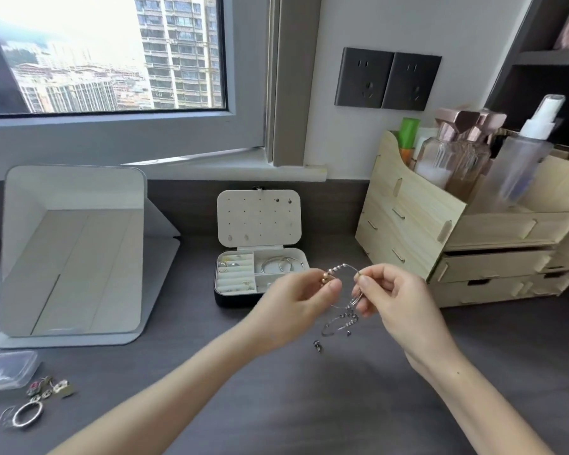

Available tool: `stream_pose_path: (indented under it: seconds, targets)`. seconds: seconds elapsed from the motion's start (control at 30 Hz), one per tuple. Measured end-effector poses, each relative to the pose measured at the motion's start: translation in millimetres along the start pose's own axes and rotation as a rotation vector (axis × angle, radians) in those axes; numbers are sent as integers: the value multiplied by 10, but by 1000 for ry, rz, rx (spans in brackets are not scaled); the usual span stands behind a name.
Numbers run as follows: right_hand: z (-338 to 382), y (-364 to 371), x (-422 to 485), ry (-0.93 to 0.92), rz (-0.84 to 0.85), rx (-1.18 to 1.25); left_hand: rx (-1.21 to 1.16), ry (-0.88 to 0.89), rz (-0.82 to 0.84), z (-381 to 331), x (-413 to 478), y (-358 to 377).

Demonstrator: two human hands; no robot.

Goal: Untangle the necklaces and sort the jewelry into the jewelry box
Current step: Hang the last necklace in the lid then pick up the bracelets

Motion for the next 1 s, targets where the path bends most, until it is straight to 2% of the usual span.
stream_pose_path:
  seconds: [0.17, 0.3, 0.47, 0.67, 0.87, 1.0]
  targets:
    - [275, 19, -273, -89, 74, -42, -434, -113, -25, -152, -367, 63]
    - [459, 44, -601, -226, 98, -233, -536, -189, 56, -265, -708, 136]
    - [232, 360, -920, -29, 340, 68, -494, -282, 94, -177, -1039, 206]
    - [87, 544, -1162, -14, 429, 13, -355, -380, 84, 10, -1320, 203]
    - [-195, 833, -1249, 156, 632, -43, -161, -490, 5, 409, -1420, 49]
    - [-276, 898, -1238, 209, 680, -45, -68, -485, -73, 509, -1398, -88]
Point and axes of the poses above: each hand's wrist, its own x-axis towards the middle knuckle, its own y-axis out of the palm, z = x × y, the point moved 10 cm from there along x, towards the middle knuckle, and after that the axes turned 10 degrees about -x, right-handed, at the moved point
